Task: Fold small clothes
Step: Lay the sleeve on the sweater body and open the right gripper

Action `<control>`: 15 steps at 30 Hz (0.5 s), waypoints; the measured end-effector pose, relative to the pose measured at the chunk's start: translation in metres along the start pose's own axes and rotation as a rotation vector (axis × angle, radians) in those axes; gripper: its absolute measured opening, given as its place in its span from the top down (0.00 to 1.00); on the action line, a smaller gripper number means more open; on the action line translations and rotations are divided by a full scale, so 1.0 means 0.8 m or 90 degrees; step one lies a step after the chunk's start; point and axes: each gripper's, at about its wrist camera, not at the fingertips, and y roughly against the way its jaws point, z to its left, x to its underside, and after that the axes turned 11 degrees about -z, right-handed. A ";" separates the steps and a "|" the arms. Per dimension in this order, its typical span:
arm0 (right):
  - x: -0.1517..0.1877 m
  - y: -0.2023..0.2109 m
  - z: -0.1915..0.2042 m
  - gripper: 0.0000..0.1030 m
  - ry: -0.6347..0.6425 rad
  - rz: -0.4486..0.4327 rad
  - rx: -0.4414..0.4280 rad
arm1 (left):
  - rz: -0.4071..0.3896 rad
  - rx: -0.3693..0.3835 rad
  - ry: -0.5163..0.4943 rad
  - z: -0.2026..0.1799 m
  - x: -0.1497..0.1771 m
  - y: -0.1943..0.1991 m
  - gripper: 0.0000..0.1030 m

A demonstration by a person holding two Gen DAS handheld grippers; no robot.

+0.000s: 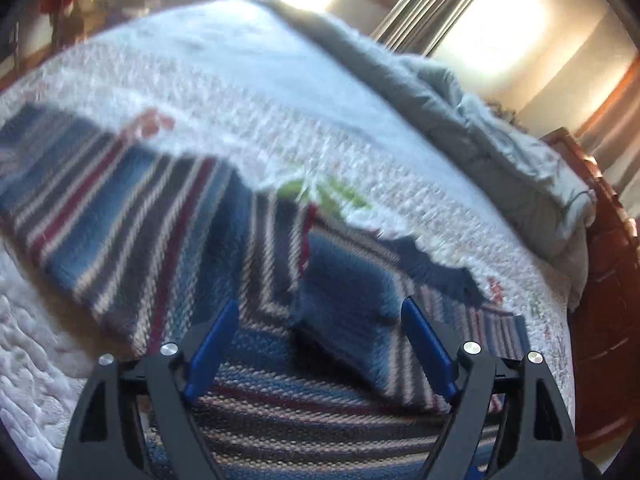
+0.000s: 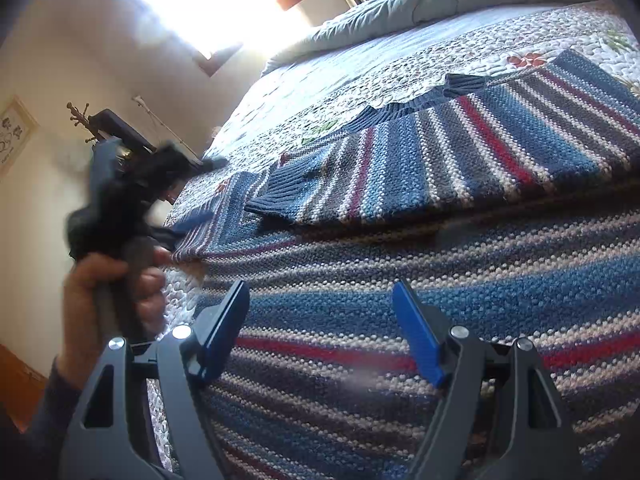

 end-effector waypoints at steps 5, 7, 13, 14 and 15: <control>0.004 -0.002 0.003 0.28 0.008 0.005 0.003 | 0.058 0.172 0.041 -0.034 0.005 -0.034 0.18; 0.004 -0.002 0.001 0.28 0.005 0.005 0.005 | 0.083 0.173 0.052 -0.034 0.014 -0.055 0.18; 0.001 -0.001 -0.003 0.26 0.006 0.006 0.009 | 0.120 0.127 0.088 0.009 0.039 -0.077 0.29; 0.001 0.000 -0.002 0.25 0.011 0.007 0.011 | 0.112 0.132 0.102 0.016 0.039 -0.068 0.29; 0.001 0.000 -0.002 0.24 0.015 0.007 0.014 | 0.104 0.128 0.111 0.020 0.038 -0.059 0.27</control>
